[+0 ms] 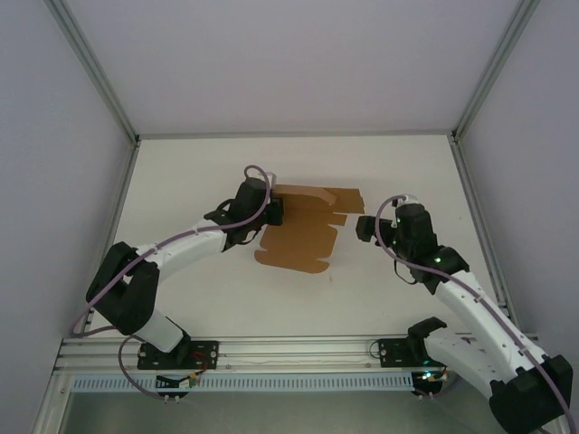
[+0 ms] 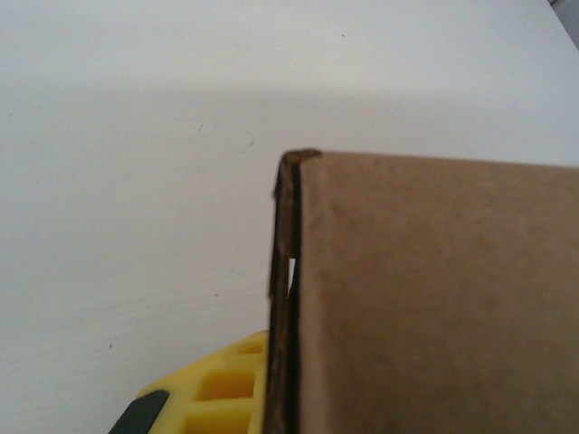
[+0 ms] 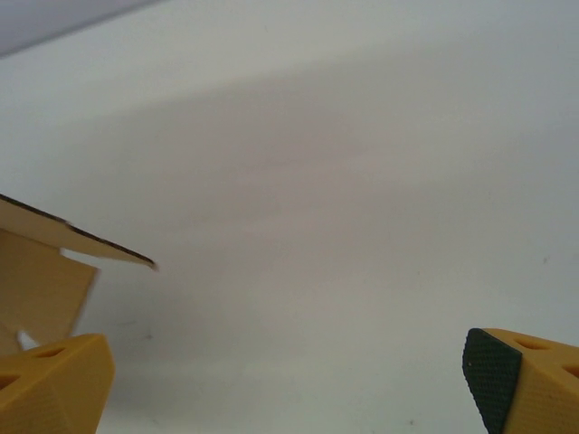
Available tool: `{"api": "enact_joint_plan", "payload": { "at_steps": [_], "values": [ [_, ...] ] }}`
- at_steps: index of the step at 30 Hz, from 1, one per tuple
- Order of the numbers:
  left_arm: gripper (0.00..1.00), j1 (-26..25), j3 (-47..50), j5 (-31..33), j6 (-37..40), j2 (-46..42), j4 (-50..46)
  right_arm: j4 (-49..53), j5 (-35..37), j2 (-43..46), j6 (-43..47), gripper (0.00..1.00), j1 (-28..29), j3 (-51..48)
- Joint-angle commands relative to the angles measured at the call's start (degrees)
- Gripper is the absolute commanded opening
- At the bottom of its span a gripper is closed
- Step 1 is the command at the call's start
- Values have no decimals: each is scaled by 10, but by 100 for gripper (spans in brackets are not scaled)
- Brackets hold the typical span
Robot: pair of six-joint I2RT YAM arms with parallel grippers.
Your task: Assemble paper box
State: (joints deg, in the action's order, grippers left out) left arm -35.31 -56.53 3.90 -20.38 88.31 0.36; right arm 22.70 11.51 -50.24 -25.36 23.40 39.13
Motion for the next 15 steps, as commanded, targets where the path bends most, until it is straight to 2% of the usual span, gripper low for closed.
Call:
{"api": "enact_joint_plan", "payload": {
  "at_steps": [1,9,15],
  "values": [
    [0,5,5,-6,-13,-16,15,-15,-45,-19,-11,99,-3,0],
    [0,6,10,-21,-26,-19,25,-95,-54,-82,5,99,-3,5],
    [0,6,7,-30,-33,-19,28,-156,-134,-109,7,100,-3,6]
  ]
}}
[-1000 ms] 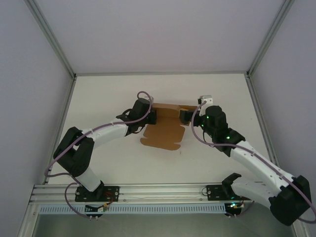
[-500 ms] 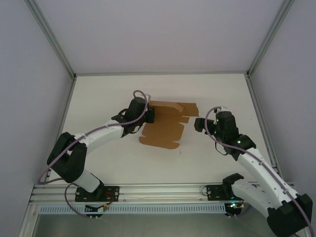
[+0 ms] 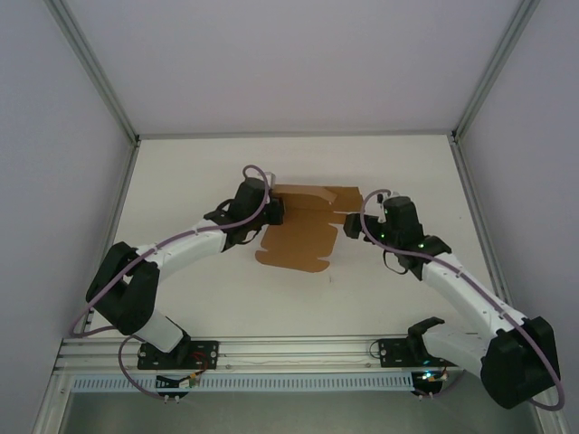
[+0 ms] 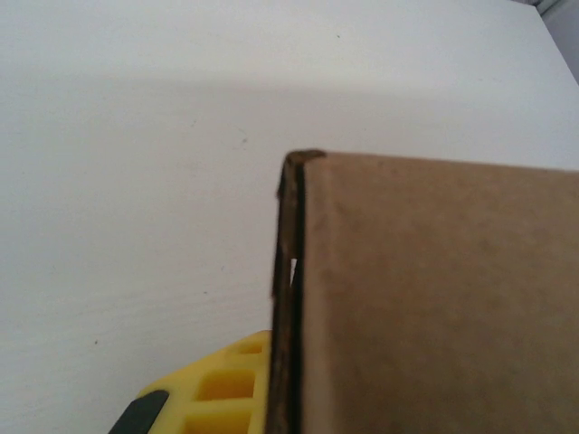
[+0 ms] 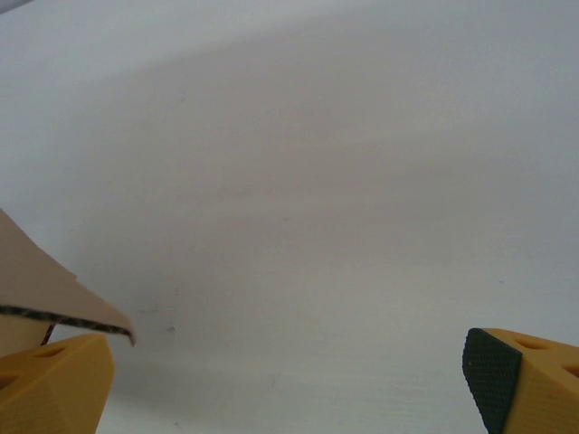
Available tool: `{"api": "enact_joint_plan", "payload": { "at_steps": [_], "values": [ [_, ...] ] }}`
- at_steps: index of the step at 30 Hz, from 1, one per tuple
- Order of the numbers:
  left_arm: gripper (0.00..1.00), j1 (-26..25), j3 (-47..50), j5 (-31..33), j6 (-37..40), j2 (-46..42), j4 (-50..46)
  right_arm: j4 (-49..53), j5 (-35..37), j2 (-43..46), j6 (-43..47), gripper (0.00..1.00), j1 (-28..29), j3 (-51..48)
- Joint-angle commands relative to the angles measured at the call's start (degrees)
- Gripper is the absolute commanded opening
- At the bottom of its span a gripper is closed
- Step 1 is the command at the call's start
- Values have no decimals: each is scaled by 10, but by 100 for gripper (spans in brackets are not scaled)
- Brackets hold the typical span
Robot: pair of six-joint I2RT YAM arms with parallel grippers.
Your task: Assemble paper box
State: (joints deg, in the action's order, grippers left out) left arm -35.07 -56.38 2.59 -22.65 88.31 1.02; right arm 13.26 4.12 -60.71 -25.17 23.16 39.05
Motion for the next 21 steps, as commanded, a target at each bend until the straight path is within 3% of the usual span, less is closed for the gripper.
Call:
{"api": "enact_joint_plan", "payload": {
  "at_steps": [1,16,21],
  "values": [
    [0,3,5,-19,-10,-18,23,-77,-79,-6,1,100,0,4],
    [0,3,12,-37,-39,-11,52,-198,-168,-78,-66,96,2,-6],
    [0,3,10,-50,-51,-4,70,-261,-196,-109,-105,78,8,-17]
  ]
}}
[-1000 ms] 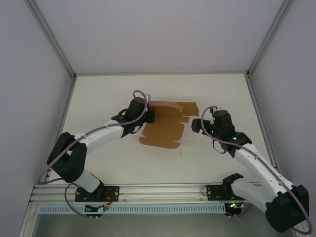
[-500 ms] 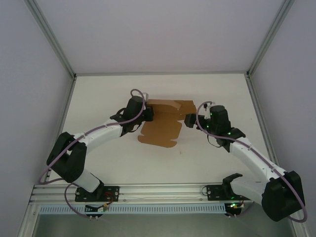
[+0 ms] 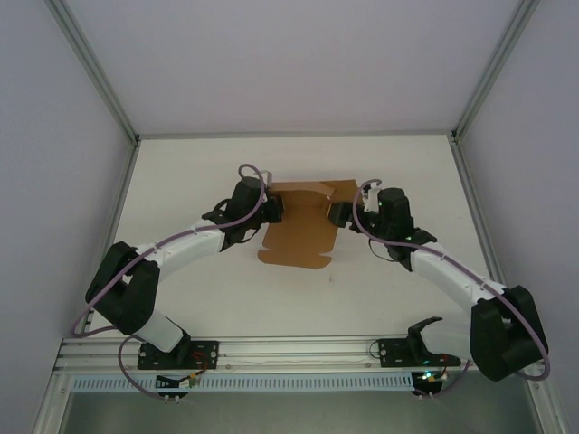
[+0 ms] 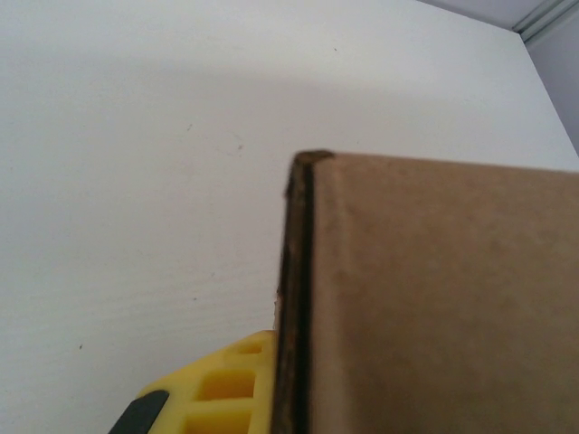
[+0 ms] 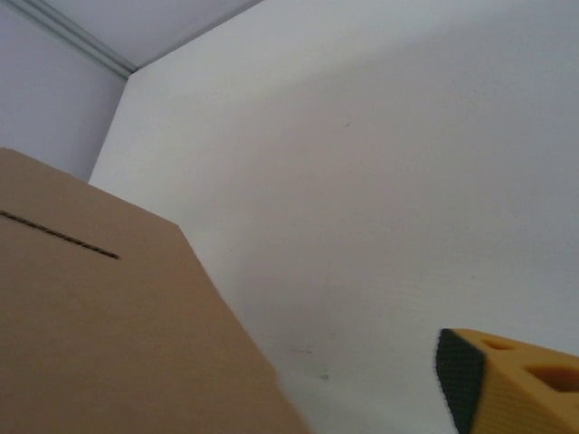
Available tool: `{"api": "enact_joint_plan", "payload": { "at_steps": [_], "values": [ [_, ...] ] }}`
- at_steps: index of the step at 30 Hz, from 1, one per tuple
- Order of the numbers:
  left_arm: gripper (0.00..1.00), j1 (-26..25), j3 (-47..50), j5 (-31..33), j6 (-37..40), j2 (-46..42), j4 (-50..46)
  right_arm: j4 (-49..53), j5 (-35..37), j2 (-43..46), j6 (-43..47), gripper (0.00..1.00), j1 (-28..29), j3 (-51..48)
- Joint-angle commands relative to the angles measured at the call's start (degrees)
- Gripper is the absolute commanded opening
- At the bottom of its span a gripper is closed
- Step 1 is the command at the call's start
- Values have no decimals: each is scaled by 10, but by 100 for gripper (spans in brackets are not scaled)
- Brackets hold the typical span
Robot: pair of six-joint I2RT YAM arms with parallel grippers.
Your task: Assemble paper box
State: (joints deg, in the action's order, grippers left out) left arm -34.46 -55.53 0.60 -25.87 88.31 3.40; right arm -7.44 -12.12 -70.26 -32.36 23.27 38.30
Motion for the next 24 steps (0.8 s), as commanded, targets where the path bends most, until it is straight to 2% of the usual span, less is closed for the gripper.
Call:
{"api": "enact_joint_plan", "payload": {
  "at_steps": [1,9,11,18,24],
  "values": [
    [0,-2,0,-30,-18,-2,46,-61,-37,-19,-36,75,9,-10],
    [0,-13,1,6,-9,5,46,-86,-27,-43,-90,33,15,-3],
    [0,-14,4,17,-11,4,51,-90,-33,-45,-98,29,15,-3],
    [0,-15,3,5,-21,16,86,-135,-51,-61,-127,30,34,-10],
    [0,-15,1,-1,-23,17,91,-136,-37,-65,-129,17,36,-6]
  ]
}}
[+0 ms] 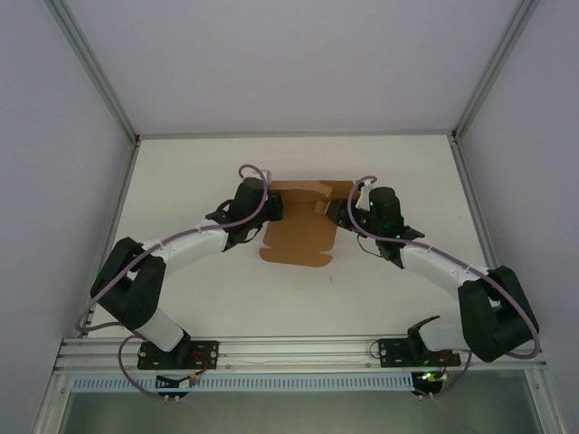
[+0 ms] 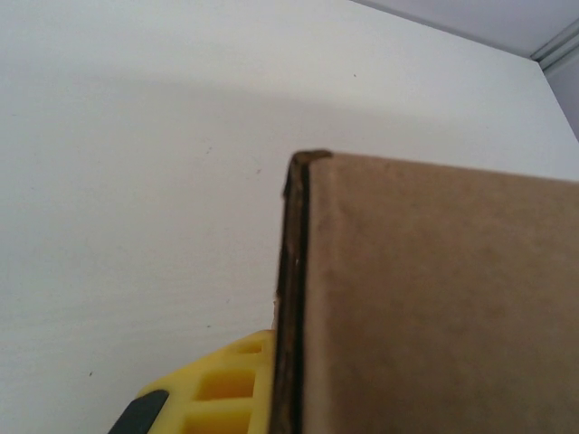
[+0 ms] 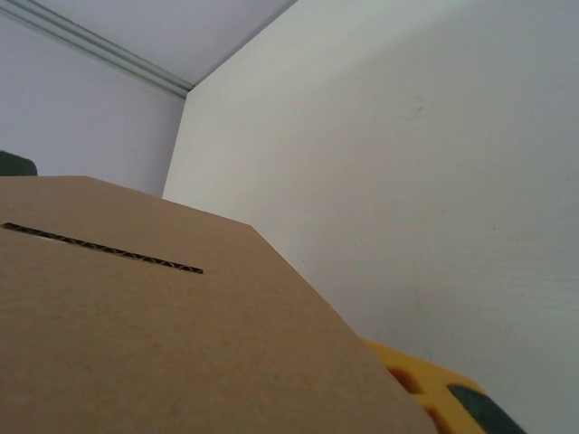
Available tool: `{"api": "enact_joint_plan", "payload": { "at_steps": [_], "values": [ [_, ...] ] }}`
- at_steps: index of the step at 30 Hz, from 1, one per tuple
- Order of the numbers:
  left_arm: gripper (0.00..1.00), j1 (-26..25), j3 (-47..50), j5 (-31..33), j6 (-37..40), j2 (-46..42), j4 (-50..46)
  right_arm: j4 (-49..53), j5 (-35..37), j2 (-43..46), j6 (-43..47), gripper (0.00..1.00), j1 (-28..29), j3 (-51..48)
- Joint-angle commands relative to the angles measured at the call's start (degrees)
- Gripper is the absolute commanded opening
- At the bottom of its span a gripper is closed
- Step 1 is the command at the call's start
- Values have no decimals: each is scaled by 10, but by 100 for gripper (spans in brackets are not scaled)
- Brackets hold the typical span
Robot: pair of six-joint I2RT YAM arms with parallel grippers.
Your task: Assemble paper box
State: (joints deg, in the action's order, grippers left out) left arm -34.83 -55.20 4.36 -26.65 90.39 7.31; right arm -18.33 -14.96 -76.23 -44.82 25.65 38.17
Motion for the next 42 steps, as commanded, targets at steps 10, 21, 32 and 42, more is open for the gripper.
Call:
{"api": "enact_joint_plan", "payload": {
  "at_steps": [10,21,32,42],
  "values": [
    [0,-12,-2,-27,-13,-5,47,7,24,14,3,3,14,-6],
    [0,-9,3,-11,34,-17,-5,273,203,216,105,70,10,3],
    [0,-8,-16,-93,92,-6,-35,430,235,249,392,96,7,146],
    [0,-8,-19,-105,99,-5,-45,455,128,121,473,97,5,213]
  ]
}}
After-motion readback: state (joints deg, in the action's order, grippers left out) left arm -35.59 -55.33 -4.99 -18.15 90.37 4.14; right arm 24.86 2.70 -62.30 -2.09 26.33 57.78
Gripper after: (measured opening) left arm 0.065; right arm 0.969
